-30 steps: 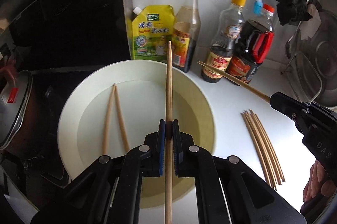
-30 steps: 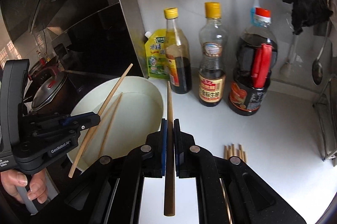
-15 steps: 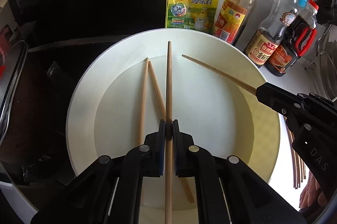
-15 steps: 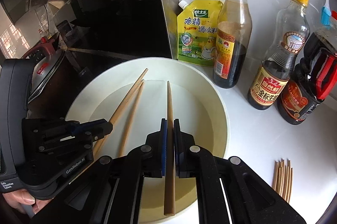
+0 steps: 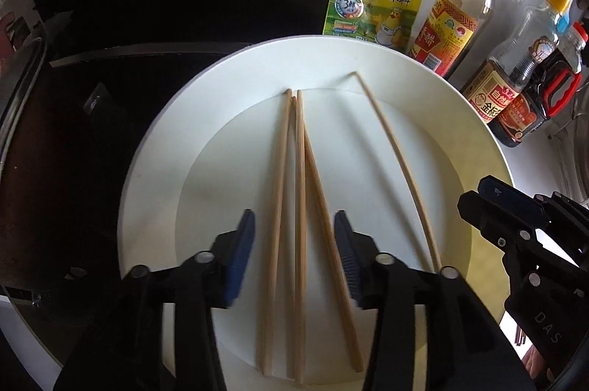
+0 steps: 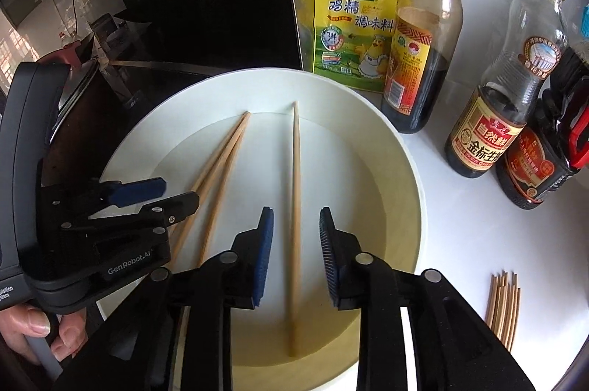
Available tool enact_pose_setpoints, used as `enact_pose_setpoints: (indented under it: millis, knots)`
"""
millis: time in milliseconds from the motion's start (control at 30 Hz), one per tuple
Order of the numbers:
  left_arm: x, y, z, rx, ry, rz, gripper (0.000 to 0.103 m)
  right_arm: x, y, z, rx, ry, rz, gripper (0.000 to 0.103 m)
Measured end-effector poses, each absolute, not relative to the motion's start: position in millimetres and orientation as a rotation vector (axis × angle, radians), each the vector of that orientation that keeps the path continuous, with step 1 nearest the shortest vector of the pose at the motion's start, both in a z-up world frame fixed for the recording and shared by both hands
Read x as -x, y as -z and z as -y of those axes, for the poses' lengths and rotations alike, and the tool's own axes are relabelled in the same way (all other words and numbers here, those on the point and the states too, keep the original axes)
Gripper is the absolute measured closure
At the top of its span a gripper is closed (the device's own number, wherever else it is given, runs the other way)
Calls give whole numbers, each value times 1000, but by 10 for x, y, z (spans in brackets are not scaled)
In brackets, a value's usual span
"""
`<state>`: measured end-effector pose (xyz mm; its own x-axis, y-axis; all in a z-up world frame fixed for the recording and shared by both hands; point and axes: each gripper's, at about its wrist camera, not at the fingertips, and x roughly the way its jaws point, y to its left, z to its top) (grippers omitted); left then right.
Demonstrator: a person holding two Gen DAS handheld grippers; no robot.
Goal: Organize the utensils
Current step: 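Withdraw the right tool from the basin back toward the chopstick bundle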
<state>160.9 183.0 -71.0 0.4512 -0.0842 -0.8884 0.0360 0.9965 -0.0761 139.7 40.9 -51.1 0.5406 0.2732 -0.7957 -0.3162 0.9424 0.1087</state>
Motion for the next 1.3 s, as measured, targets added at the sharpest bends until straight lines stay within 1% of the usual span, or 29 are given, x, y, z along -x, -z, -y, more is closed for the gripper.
enact_pose_setpoints:
  millis: [133,200,400,733,833,867,900,1033,1100,1300]
  knots:
    - [-1582,630,-1891,51,52,-1077,42,-1341,457,-382,48,-350,-923,77]
    - [-1555,595,-1918,56,43,-1068,36,-1307,443,-368,43,-350,-922,74]
    - [-1424,485,-1908,61,36,-1043,32,-1180,393,-330,35,-351,-914,72]
    - [-1092,323,-1858,73,23,-1009,32,-863,289,-279,29,-361,-892,69]
    - [-984,259,-1848,77,14,-991,28,-762,247,-242,25,-367,-874,64]
    - [-945,240,-1849,79,8,-985,25,-736,235,-226,22,-368,-868,62]
    - [-907,222,-1849,81,3,-980,23,-704,227,-209,17,-369,-863,61]
    - [-768,167,-1816,83,-10,-974,23,-586,216,-141,11,-375,-859,60]
    - [-705,141,-1794,86,-16,-972,22,-515,208,-97,5,-378,-856,54]
    - [-519,93,-1631,82,-9,-975,19,-283,217,104,-15,-369,-855,52]
